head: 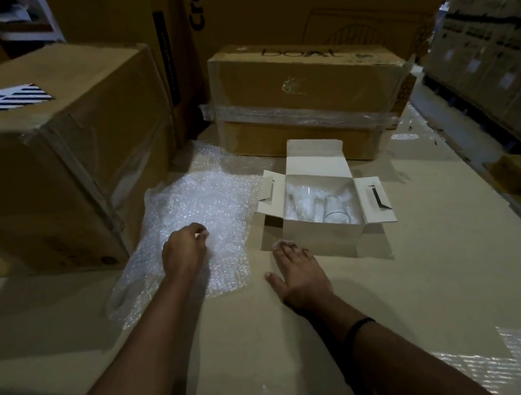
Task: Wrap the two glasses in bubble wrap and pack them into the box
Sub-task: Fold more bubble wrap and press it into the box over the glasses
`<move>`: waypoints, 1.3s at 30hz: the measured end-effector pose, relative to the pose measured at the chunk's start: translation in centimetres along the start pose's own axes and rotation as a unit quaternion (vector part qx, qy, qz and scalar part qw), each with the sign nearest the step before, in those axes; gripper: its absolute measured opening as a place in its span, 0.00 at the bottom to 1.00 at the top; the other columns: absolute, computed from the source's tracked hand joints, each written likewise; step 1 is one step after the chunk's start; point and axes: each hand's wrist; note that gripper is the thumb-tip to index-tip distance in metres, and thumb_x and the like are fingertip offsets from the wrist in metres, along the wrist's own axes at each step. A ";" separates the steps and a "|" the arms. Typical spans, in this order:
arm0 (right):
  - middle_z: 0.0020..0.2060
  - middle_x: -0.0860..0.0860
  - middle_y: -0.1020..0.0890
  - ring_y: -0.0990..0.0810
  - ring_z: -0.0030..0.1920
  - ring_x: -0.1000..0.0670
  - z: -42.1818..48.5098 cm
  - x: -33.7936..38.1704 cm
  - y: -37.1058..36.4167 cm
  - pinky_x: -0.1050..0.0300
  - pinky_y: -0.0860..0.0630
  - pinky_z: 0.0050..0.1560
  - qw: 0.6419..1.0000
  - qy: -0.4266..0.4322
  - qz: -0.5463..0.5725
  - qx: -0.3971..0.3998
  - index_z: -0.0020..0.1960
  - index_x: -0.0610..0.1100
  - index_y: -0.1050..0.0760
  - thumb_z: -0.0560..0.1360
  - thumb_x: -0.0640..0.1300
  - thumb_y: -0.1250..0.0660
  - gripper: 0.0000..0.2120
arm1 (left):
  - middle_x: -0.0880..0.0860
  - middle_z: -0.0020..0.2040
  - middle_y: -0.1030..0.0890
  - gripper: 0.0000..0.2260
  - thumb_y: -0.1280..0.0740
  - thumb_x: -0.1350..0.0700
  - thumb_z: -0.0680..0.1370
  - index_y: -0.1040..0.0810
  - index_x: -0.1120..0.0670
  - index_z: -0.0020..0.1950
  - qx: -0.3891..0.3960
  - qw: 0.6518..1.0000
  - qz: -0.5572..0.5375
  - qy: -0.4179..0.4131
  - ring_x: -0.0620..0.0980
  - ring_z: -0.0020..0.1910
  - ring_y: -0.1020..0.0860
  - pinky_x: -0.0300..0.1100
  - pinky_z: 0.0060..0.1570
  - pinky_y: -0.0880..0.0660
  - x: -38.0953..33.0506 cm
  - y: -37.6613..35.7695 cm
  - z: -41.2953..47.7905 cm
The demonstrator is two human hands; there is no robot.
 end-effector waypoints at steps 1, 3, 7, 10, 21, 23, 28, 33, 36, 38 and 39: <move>0.79 0.51 0.46 0.51 0.78 0.52 0.0 0.0 0.0 0.53 0.56 0.76 1.000 -0.002 0.000 -0.002 0.79 0.48 0.49 0.79 0.63 0.50 0.34 | 0.56 0.57 0.18 0.12 0.30 0.50 0.77 0.19 0.49 0.59 0.028 0.999 0.022 -0.005 0.59 0.56 0.21 0.47 0.52 0.27 0.1 0.0 0.0; 0.79 0.51 0.46 0.51 0.78 0.52 0.1 0.0 -0.1 0.53 0.57 0.76 1.000 -0.002 -0.001 -0.002 0.79 0.48 0.49 0.79 0.63 0.50 0.34 | 0.56 0.59 0.19 0.13 0.29 0.51 0.75 0.18 0.48 0.59 0.080 0.995 0.056 0.016 0.59 0.57 0.21 0.48 0.55 0.25 0.7 0.0 0.4; 0.79 0.51 0.47 0.52 0.78 0.52 0.2 0.1 0.0 0.53 0.57 0.76 1.000 -0.011 0.000 0.006 0.80 0.49 0.49 0.78 0.64 0.50 0.35 | 0.57 0.49 0.17 0.08 0.35 0.59 0.79 0.17 0.51 0.51 0.023 0.997 -0.039 0.060 0.57 0.44 0.22 0.44 0.43 0.27 1.0 0.2 0.9; 0.79 0.51 0.47 0.52 0.78 0.53 0.2 0.2 0.1 0.54 0.58 0.76 1.000 -0.011 -0.002 0.008 0.80 0.49 0.49 0.78 0.64 0.50 0.35 | 0.58 0.44 0.18 0.07 0.39 0.58 0.82 0.21 0.54 0.52 -0.110 0.984 -0.137 0.014 0.58 0.41 0.23 0.47 0.40 0.28 0.5 1.1 0.4; 0.69 0.48 0.27 0.30 0.70 0.45 -0.2 0.2 1.8 0.46 0.33 0.68 0.992 0.003 0.124 -0.004 0.67 0.48 0.27 0.75 0.67 0.48 0.31 | 0.52 0.39 0.18 0.10 0.37 0.55 0.78 0.17 0.56 0.49 -0.111 0.942 -0.139 -0.286 0.49 0.37 0.23 0.40 0.39 0.29 -0.8 -0.3 -7.6; 0.57 0.49 0.18 0.20 0.60 0.48 -0.1 0.8 3.7 0.51 0.25 0.61 0.928 -0.084 0.360 -0.049 0.58 0.49 0.21 0.75 0.71 0.45 0.30 | 0.51 0.37 0.19 0.09 0.37 0.55 0.76 0.17 0.54 0.47 -0.081 0.936 -0.130 -0.317 0.49 0.37 0.24 0.40 0.37 0.31 -0.6 -1.2 -9.5; 0.40 0.54 0.17 0.17 0.38 0.59 1.5 3.0 7.7 0.66 0.24 0.36 0.871 -0.114 0.476 -0.033 0.52 0.44 0.21 0.77 0.44 0.30 0.06 | 0.49 0.39 0.18 0.09 0.36 0.55 0.75 0.17 0.50 0.50 0.018 0.919 -0.127 -0.374 0.49 0.39 0.22 0.40 0.37 0.29 -0.1 -2.4 -12.3; 0.37 0.44 0.17 0.20 0.34 0.48 0.3 0.9 8.9 0.52 0.19 0.35 0.861 -0.200 0.461 -0.081 0.47 0.42 0.19 0.76 0.31 0.38 0.11 | 0.49 0.51 0.16 0.19 0.39 0.40 0.79 0.18 0.52 0.58 0.068 0.905 -0.190 -0.374 0.47 0.50 0.21 0.39 0.49 0.26 -1.6 -1.1 -13.3; 0.38 0.42 0.18 0.21 0.34 0.49 -2.4 -2.0 10.1 0.58 0.22 0.33 0.844 -0.180 0.498 -0.087 0.51 0.38 0.20 0.77 0.30 0.37 0.09 | 0.48 0.54 0.16 0.23 0.41 0.37 0.79 0.17 0.53 0.56 0.054 0.896 -0.245 -0.366 0.46 0.54 0.22 0.40 0.55 0.27 -3.2 -0.5 -13.3; 0.39 0.45 0.17 0.20 0.32 0.53 -4.1 -4.1 10.7 0.61 0.24 0.31 0.832 -0.192 0.513 -0.091 0.54 0.37 0.21 0.77 0.30 0.36 0.09 | 0.47 0.58 0.18 0.22 0.41 0.38 0.78 0.18 0.51 0.58 0.065 0.908 -0.207 -0.358 0.48 0.59 0.23 0.45 0.61 0.29 -4.9 -0.8 -13.1; 0.38 0.47 0.17 0.19 0.32 0.54 -4.8 -5.2 10.9 0.62 0.24 0.30 0.824 -0.200 0.521 -0.097 0.55 0.36 0.21 0.77 0.29 0.36 0.10 | 0.47 0.64 0.21 0.22 0.42 0.38 0.78 0.20 0.49 0.62 0.087 0.920 -0.152 -0.350 0.49 0.64 0.26 0.47 0.66 0.33 -5.7 -1.1 -13.1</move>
Point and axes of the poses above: each hand's wrist, its own z-axis towards the middle knuckle, its own y-axis out of the back of the hand, x = y × z
